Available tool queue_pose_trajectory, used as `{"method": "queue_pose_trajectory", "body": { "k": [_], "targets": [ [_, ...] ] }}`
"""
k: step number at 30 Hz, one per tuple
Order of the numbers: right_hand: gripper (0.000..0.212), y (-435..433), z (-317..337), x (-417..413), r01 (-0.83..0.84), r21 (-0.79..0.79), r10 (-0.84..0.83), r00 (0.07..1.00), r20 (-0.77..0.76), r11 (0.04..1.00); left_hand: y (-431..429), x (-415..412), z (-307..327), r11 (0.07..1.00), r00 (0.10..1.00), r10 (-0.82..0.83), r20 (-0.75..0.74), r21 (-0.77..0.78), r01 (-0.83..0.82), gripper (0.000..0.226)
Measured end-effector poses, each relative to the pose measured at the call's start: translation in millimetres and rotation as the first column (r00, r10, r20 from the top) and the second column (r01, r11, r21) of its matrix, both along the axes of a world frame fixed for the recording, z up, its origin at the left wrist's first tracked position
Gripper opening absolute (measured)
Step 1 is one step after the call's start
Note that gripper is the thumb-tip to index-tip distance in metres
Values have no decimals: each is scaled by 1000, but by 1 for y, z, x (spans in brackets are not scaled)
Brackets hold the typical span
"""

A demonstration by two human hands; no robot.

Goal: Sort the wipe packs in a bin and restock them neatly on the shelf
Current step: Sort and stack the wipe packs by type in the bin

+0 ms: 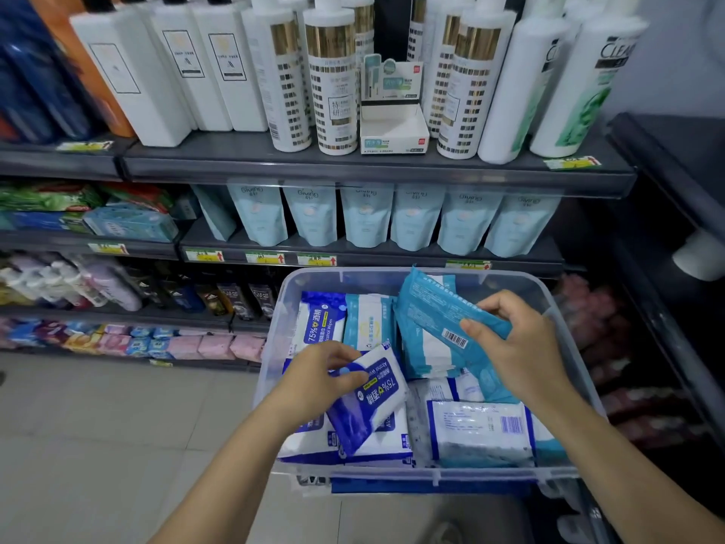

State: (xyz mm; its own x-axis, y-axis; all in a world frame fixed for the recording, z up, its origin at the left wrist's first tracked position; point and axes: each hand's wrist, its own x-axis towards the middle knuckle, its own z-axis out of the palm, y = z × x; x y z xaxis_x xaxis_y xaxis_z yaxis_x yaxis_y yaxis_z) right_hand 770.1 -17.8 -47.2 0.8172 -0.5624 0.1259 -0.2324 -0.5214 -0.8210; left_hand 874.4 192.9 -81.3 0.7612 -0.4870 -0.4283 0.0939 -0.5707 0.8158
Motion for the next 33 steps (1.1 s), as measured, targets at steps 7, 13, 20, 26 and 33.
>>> {"method": "queue_pose_trajectory", "body": {
  "k": [7, 13, 20, 26, 33],
  "targets": [
    [13, -2, 3, -12, 36, -6, -36, 999, 21, 999, 0, 7, 10, 991, 991, -117, 66, 65, 113, 22],
    [12, 1, 5, -17, 35, -27, -35, 999, 28, 999, 13, 9, 13, 993, 984, -96, 151, 86, 83, 26],
    [11, 11, 4, -12, 29, -26, -27, 999, 47, 999, 45, 40, 50, 998, 968, 6, 253, 55, -20, 20],
    [10, 23, 6, -3, 26, -10, -26, 1000, 3, 1000, 60, 46, 54, 992, 978, -70, 195, 113, 48, 8],
    [10, 25, 7, 3, 31, -38, -31, 999, -9, 999, 45, 57, 68, 788, 791, -574, 210, 406, 463, 11]
  ]
}}
